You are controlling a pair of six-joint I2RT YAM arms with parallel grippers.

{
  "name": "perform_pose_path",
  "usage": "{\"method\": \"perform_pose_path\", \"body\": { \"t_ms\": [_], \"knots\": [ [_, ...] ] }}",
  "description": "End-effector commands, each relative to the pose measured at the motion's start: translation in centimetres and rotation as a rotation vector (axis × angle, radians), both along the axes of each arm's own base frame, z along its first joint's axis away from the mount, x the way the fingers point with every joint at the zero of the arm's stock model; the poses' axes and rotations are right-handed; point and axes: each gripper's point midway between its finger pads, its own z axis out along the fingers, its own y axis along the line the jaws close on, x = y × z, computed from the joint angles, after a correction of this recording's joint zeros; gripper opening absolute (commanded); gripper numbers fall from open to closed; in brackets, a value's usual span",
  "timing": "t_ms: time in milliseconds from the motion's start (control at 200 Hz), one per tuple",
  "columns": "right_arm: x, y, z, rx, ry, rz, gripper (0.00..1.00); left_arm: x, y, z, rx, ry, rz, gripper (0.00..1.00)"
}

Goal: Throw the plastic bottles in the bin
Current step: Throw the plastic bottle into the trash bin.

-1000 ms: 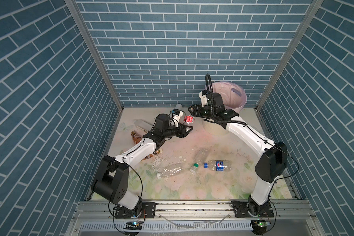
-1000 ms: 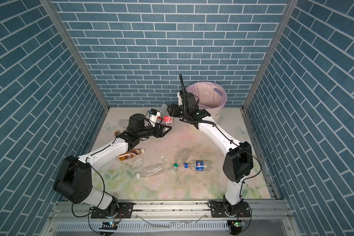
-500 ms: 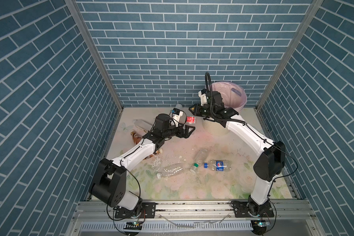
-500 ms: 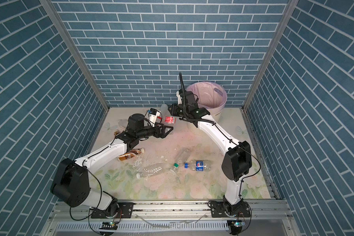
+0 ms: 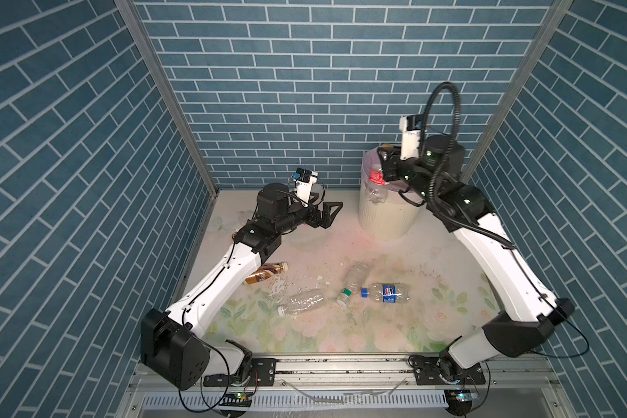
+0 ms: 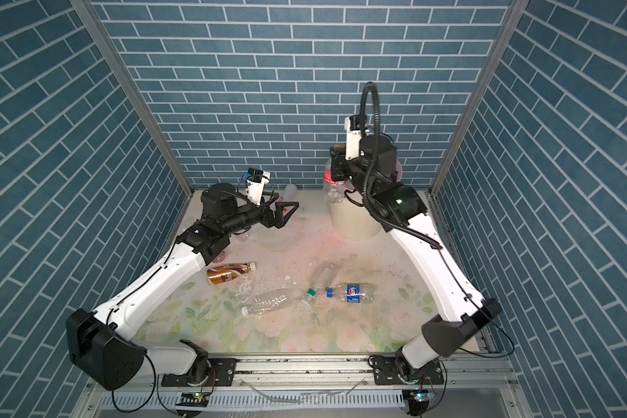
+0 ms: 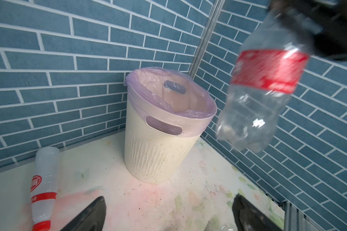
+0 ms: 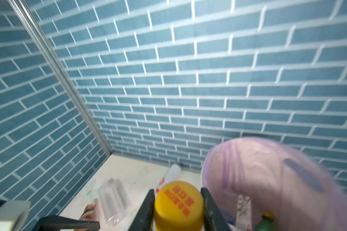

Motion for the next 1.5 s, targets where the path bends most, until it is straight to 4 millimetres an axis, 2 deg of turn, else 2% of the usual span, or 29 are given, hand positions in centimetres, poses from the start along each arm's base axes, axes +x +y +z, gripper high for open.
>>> {"method": "perform_pose_path", "body": {
  "t_ms": [0, 60, 135, 195, 240, 320, 385, 410, 460, 495, 540, 605, 710, 890, 1010, 1135, 1245, 1340, 1495],
  "knots": [
    [-3.6, -7.3, 7.9, -0.001, -0.270, -0.248, 0.00, 0.4, -0.2, -0.8, 0.044, 0.014, -0.001, 0.99],
    [-5.0, -9.6, 9.8, 0.033, -0.347, -0.318, 0.00, 0.6, -0.3, -0.8, 0.041, 0.017, -0.001, 0.99],
    [-5.4, -11.6, 10.8, 0.056, -0.388, -0.391, 0.00, 0.8, -0.5, -1.1, 0.040, 0.024, -0.002, 0.99],
    [-4.3, -12.1, 10.5, 0.056, -0.383, -0.427, 0.00, 1.0, -0.6, -1.4, 0.041, 0.030, -0.001, 0.99],
    [-2.6, -12.0, 9.6, 0.041, -0.354, -0.448, 0.00, 1.1, -0.6, -1.5, 0.043, 0.034, 0.002, 0.99],
    [2.1, -11.5, 6.4, -0.004, -0.250, -0.479, 0.00, 1.2, -0.7, -1.8, 0.048, 0.041, 0.000, 0.99],
    [6.6, -11.3, 2.6, -0.031, -0.125, -0.502, 0.00, 1.4, -0.7, -2.3, 0.057, 0.057, 0.005, 0.99],
    [8.7, -11.2, 0.5, -0.047, -0.065, -0.506, 0.00, 1.5, -0.7, -2.5, 0.060, 0.063, 0.006, 0.99],
    [11.4, -11.1, -2.6, -0.074, 0.033, -0.515, 0.01, 1.5, -0.7, -2.9, 0.067, 0.076, 0.008, 0.99],
    [12.7, -10.8, -4.2, -0.095, 0.086, -0.519, 0.05, 1.7, -0.7, -3.3, 0.074, 0.091, 0.014, 0.99],
    [13.5, -10.4, -5.4, -0.122, 0.126, -0.508, 0.17, 1.8, -0.6, -3.9, 0.087, 0.112, 0.024, 0.99],
    [13.4, -9.8, -5.2, -0.107, 0.122, -0.476, 0.32, 2.2, -0.4, -4.9, 0.110, 0.144, 0.046, 0.99],
    [12.2, -9.6, -3.5, -0.069, 0.071, -0.434, 0.64, 2.7, -0.2, -5.9, 0.132, 0.179, 0.069, 0.99],
    [10.4, -9.3, -2.1, -0.061, 0.053, -0.390, 0.91, 3.6, 0.0, -7.4, 0.159, 0.218, 0.102, 0.99],
    [9.6, -8.9, -1.9, -0.052, 0.050, -0.359, 0.95, 4.6, 0.8, -8.8, 0.209, 0.274, 0.156, 0.99],
    [8.8, -7.1, -2.6, -0.036, 0.068, -0.279, 0.99, 6.1, 2.6, -11.0, 0.239, 0.367, 0.242, 0.99],
    [7.9, -3.8, -4.4, -0.053, 0.094, -0.185, 0.99, 7.7, 4.4, -13.4, 0.228, 0.473, 0.303, 0.99],
    [7.1, -0.6, -6.5, -0.080, 0.127, -0.107, 0.99, 9.1, 5.9, -16.4, 0.256, 0.569, 0.360, 0.99],
    [6.3, 4.0, -10.5, -0.104, 0.209, 0.004, 0.99, 11.1, 6.6, -20.5, 0.289, 0.684, 0.380, 1.00]
  ]
}}
